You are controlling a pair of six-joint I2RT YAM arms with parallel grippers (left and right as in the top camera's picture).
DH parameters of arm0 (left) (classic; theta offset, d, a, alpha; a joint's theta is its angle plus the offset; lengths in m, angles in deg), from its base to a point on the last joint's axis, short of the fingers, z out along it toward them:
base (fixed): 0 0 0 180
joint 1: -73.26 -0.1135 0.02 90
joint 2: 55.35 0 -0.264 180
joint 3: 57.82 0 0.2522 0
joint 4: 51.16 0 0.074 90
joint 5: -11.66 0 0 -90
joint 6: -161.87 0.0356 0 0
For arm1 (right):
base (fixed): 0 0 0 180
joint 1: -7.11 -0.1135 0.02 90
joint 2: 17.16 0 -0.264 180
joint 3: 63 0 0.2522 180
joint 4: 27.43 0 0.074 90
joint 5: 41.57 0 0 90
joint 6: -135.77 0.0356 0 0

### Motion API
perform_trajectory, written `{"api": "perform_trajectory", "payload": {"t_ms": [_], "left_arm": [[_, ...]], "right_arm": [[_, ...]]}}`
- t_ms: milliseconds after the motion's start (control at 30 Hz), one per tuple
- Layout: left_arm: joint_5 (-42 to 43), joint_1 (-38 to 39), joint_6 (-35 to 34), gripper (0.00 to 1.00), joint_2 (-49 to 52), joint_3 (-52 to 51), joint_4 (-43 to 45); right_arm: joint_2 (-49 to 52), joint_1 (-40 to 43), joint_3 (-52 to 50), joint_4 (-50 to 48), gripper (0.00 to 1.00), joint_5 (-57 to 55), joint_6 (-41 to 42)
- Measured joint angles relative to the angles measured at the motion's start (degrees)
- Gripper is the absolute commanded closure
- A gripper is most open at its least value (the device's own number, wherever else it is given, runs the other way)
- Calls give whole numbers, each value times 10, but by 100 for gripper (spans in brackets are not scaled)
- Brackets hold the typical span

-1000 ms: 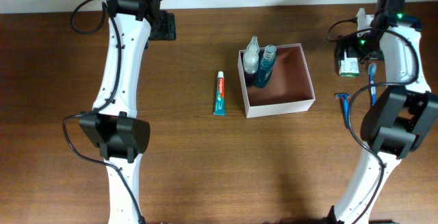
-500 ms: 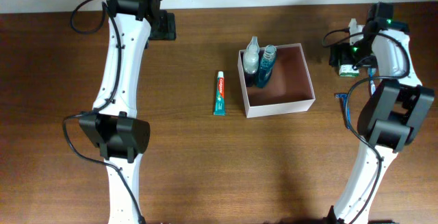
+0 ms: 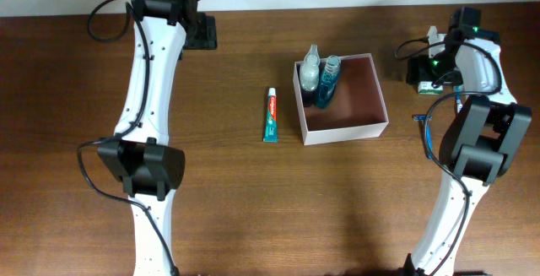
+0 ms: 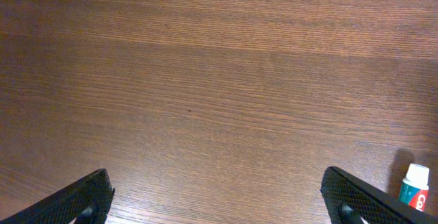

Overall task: Pack container
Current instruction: 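Reach the right gripper to the green soap bar box and grasp it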

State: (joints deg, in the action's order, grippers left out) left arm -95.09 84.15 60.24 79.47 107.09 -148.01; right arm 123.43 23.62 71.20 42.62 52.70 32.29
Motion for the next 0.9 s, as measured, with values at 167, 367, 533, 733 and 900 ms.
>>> {"api": "perform_trajectory", "payload": {"t_ms": [167, 367, 533, 733, 900], "left_arm": [[-4, 0, 0, 1, 0, 0, 0], [-7, 0, 0, 1, 0, 0, 0], [-7, 0, 0, 1, 0, 0, 0], [-7, 0, 0, 1, 0, 0, 0], [-7, 0, 0, 1, 0, 0, 0]], "right_arm": [[11, 0, 0, 4, 18, -3, -1], [11, 0, 1, 4, 33, -9, 0], [12, 0, 1, 4, 39, -23, 9], [12, -1, 1, 3, 49, -26, 24], [12, -1, 2, 5, 57, -28, 31]]}}
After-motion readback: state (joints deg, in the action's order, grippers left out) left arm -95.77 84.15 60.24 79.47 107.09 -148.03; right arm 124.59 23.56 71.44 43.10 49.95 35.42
